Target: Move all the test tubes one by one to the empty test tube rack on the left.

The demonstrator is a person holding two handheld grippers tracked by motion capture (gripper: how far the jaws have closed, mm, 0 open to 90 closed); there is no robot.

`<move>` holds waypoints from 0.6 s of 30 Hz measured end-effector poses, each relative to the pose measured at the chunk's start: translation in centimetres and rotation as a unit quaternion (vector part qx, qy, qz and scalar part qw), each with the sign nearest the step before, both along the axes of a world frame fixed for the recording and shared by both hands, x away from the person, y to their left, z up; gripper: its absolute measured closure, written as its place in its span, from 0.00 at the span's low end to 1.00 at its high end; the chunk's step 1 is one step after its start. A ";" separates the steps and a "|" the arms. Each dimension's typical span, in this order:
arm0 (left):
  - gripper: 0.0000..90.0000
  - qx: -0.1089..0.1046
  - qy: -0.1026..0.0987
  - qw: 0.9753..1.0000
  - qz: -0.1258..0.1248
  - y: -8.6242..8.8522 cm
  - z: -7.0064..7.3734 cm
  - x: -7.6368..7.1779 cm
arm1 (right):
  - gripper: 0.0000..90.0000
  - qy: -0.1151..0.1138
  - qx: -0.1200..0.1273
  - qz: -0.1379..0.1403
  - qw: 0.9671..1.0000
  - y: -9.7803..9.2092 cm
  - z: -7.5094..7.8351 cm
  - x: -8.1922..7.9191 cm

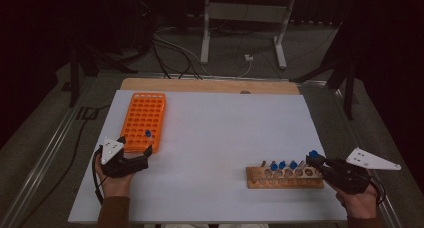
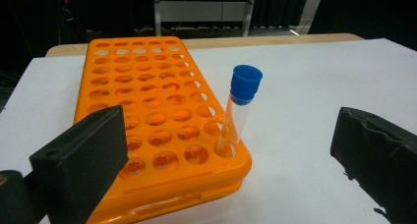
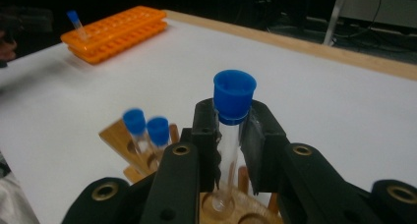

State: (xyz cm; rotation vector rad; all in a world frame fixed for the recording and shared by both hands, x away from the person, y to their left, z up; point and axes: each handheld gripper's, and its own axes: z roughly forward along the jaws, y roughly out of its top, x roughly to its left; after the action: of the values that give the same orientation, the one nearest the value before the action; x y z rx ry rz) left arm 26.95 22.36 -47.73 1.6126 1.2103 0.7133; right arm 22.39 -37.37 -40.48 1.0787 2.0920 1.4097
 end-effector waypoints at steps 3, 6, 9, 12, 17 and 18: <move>0.02 -0.003 -0.002 1.000 0.000 -0.1 0.1 0.0 | 0.86 -0.008 0.005 -0.002 1.000 -0.1 0.9 -0.1; 0.02 -0.005 -0.006 1.000 -0.002 -0.3 0.3 0.0 | 0.86 -0.015 0.005 -0.008 1.000 -0.2 1.6 0.0; 0.02 -0.002 -0.008 1.000 -0.006 -0.6 0.6 0.0 | 0.86 -0.019 0.006 -0.011 1.000 -0.1 2.1 0.4; 0.02 0.003 -0.013 1.000 -0.011 -1.1 0.9 -0.1 | 0.86 -0.023 0.003 -0.011 1.000 0.3 2.5 0.9; 0.02 0.017 -0.015 0.999 -0.022 -1.9 1.2 -0.1 | 0.86 -0.023 0.002 -0.006 1.000 1.6 2.7 2.1; 0.02 0.019 -0.015 0.999 -0.024 -2.1 1.2 -0.1 | 0.86 -0.023 0.002 -0.005 1.000 2.0 2.8 2.2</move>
State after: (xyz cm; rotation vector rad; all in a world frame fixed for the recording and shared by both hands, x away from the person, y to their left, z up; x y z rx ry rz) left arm 26.81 20.27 -46.49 1.6509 1.1388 0.7301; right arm 24.63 -35.40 -37.70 1.0465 2.0492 1.4204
